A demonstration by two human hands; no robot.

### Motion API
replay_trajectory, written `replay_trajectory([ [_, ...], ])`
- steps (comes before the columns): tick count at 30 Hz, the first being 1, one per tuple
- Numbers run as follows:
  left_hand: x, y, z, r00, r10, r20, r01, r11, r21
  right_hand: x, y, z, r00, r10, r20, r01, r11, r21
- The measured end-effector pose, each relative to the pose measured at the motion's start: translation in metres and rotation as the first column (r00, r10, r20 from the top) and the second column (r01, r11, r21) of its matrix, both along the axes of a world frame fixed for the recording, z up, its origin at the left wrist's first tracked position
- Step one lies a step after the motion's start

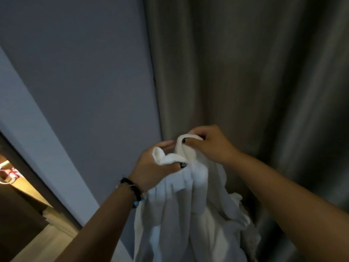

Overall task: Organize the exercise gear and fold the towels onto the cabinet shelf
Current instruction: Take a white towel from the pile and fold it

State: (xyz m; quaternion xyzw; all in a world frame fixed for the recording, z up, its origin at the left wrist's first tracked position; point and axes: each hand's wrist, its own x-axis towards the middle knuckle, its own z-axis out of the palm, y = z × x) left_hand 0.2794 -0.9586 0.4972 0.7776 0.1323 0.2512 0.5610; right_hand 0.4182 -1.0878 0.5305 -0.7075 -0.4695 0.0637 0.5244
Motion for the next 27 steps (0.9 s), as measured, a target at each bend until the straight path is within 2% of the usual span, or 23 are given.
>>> replay_trajectory([
  [4, 0.016, -0.017, -0.007, 0.999, 0.033, -0.037, -0.031, 0.998, 0.051, -0.004, 0.000, -0.001, 0.998, -0.029, -0.055, 0.034, 0.996, 0.081],
  [7, 0.023, -0.020, -0.005, 0.986, 0.156, 0.055, -0.155, 0.988, -0.007, 0.003, -0.010, -0.019, 0.993, -0.107, -0.057, 0.112, 0.989, 0.100],
  [10, 0.026, -0.021, 0.005, 0.962, 0.199, 0.187, -0.182, 0.978, -0.104, 0.008, -0.021, -0.050, 0.985, -0.151, -0.082, 0.157, 0.985, 0.075],
  [14, 0.022, -0.011, 0.031, 0.917, 0.232, 0.325, -0.183, 0.968, -0.174, 0.010, -0.032, -0.098, 0.976, -0.169, -0.136, 0.166, 0.985, -0.039],
  [16, 0.016, -0.003, 0.049, 0.884, 0.248, 0.397, -0.185, 0.964, -0.189, 0.007, -0.034, -0.118, 0.976, -0.125, -0.177, 0.105, 0.987, -0.120],
  [18, 0.008, 0.004, 0.066, 0.864, 0.239, 0.444, -0.172, 0.967, -0.186, 0.007, -0.031, -0.134, 0.990, -0.098, -0.106, 0.066, 0.961, -0.269],
  [20, -0.001, 0.011, 0.077, 0.853, 0.206, 0.479, -0.126, 0.973, -0.193, 0.009, -0.023, -0.139, 0.990, -0.139, -0.011, 0.126, 0.922, -0.365],
  [22, -0.010, 0.017, 0.080, 0.852, 0.210, 0.479, -0.117, 0.969, -0.216, 0.013, -0.010, -0.132, 0.972, -0.231, -0.029, 0.212, 0.929, -0.304],
  [24, -0.019, 0.024, 0.077, 0.858, 0.259, 0.443, -0.169, 0.958, -0.232, 0.020, 0.004, -0.112, 0.939, -0.313, -0.140, 0.286, 0.941, -0.183],
  [25, -0.022, 0.027, 0.074, 0.861, 0.279, 0.426, -0.201, 0.955, -0.219, 0.024, 0.010, -0.098, 0.924, -0.331, -0.193, 0.310, 0.942, -0.129],
  [27, -0.030, 0.033, 0.071, 0.872, 0.282, 0.399, -0.241, 0.959, -0.151, 0.028, 0.017, -0.063, 0.919, -0.337, -0.204, 0.339, 0.940, -0.027],
])
